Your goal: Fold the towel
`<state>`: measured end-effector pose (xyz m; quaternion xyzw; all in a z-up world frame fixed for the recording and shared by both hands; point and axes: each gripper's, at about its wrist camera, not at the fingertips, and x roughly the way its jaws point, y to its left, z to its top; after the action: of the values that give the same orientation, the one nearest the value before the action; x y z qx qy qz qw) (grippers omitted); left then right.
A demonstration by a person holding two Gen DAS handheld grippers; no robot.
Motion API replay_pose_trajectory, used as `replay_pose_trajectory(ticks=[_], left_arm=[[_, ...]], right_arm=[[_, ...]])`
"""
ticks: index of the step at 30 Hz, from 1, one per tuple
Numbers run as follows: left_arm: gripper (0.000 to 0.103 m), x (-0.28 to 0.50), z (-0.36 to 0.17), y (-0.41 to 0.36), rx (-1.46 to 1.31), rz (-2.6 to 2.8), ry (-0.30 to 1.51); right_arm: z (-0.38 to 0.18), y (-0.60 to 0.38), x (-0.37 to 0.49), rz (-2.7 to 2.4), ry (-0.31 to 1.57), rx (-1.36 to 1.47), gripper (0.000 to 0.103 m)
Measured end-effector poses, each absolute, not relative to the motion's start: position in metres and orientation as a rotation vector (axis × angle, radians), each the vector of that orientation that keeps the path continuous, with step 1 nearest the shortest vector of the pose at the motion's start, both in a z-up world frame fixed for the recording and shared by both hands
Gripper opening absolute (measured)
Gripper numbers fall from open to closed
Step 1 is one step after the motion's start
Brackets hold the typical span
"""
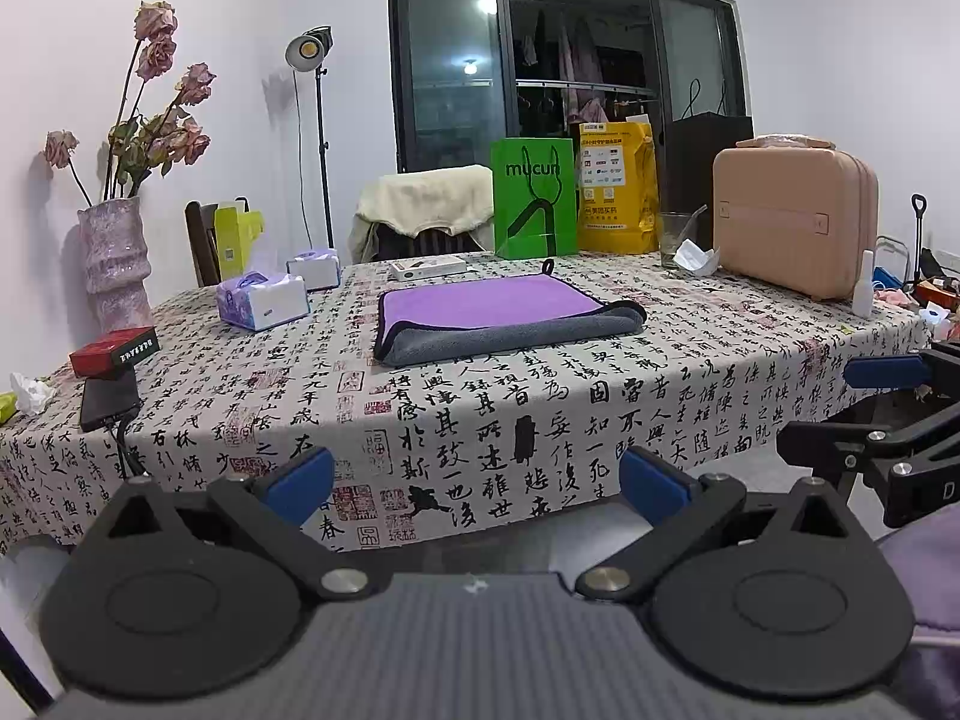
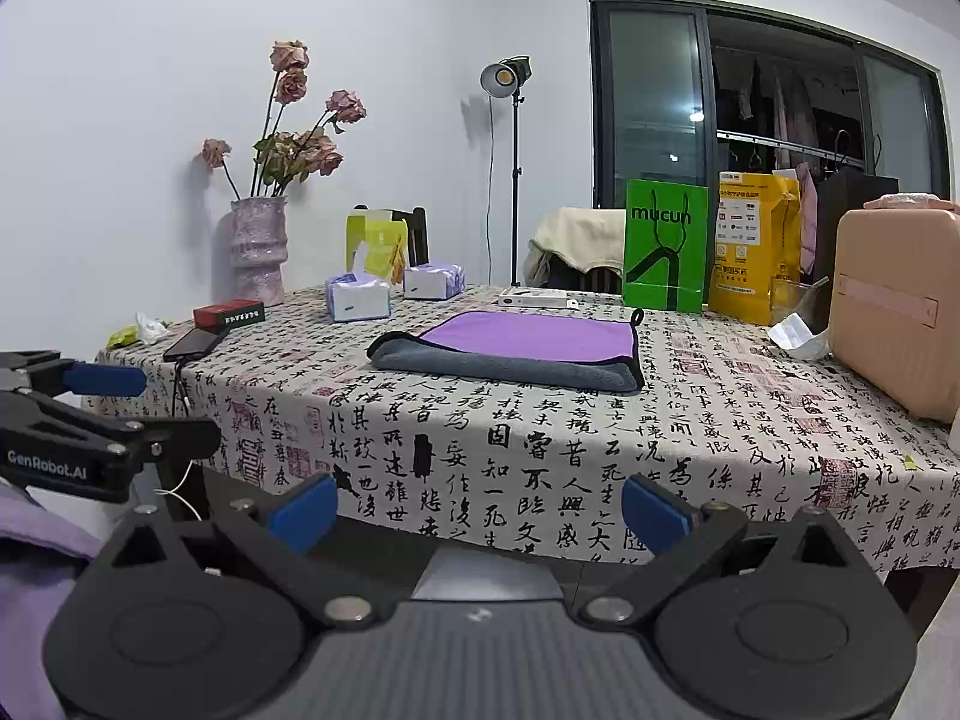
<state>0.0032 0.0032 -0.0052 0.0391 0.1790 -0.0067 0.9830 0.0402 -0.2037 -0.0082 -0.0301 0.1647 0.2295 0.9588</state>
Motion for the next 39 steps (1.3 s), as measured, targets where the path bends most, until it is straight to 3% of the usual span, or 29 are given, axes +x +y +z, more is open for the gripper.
replay_pose_trajectory(ticks=[39], left_arm=[[0.103,0.005,-0.0067,0.002,0.078,-0.012,0.37]], right_arm=[[-0.0098,-0.2036,0.0416,0.456,0.341,-0.065,0.103]])
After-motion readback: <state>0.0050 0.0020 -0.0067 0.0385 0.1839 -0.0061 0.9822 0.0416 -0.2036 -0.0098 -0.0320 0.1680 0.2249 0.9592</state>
